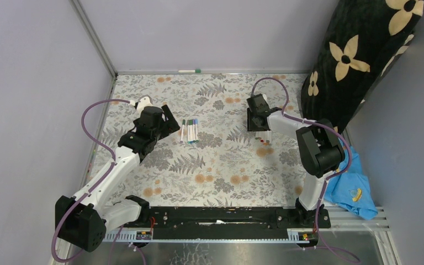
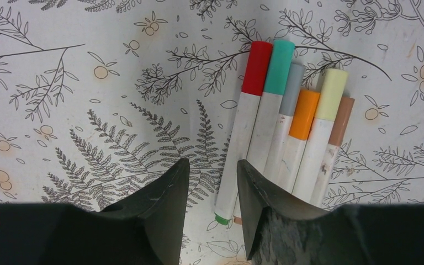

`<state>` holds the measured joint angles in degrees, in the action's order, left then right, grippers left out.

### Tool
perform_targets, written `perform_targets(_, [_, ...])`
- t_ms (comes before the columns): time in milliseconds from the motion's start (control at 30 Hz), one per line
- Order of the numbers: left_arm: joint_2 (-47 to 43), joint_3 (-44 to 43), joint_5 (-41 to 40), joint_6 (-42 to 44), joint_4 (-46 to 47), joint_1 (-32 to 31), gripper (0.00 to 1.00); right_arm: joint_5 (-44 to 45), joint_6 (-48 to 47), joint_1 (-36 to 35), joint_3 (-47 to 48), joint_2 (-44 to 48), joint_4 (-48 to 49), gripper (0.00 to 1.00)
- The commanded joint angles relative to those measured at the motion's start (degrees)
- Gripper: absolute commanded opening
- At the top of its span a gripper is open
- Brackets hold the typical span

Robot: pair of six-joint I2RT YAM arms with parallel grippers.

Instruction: Open the pen caps

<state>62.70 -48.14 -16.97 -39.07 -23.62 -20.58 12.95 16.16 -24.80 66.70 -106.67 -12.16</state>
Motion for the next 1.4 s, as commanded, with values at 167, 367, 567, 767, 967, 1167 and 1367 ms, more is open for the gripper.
perform_targets(167, [-0.25,-0.34,-1.36,0.32,2.74,-0.25,0.98,1.38,0.89,1.49,-0.28,0.70,0.09,0.45])
perform_targets(367, [0.30,-0.51,-1.15,0.14,2.82,-0.23,0.98,0.60,0.84,2.38,-0.36,-0.34,0.06,0.45])
perform_targets(567, [0.38,-0.38,-1.46,0.18,2.93,-0.13,0.98,0.32,0.62,2.65,-0.17,-1.93,0.03,0.44])
perform_targets(767, [0.67,-0.31,-1.62,0.22,2.98,-0.25,0.98,-0.49,0.56,2.63,0.23,-3.19,-0.11,0.39])
perform_targets(967, [0.93,-0.29,-1.66,0.18,3.04,-0.11,0.99,-0.12,0.78,2.65,-0.34,-4.04,-1.44,0.19])
perform_targets(1167, [1.33,-0.37,-0.88,-0.30,2.82,-0.16,0.99,-0.13,0.64,2.68,-2.92,-1.11,-1.14,0.00])
perform_targets(1367, [3.45,-2.09,4.52,-0.76,2.92,-0.16,0.99,-5.60,-2.36,2.52,-4.96,6.03,0.66,0.00])
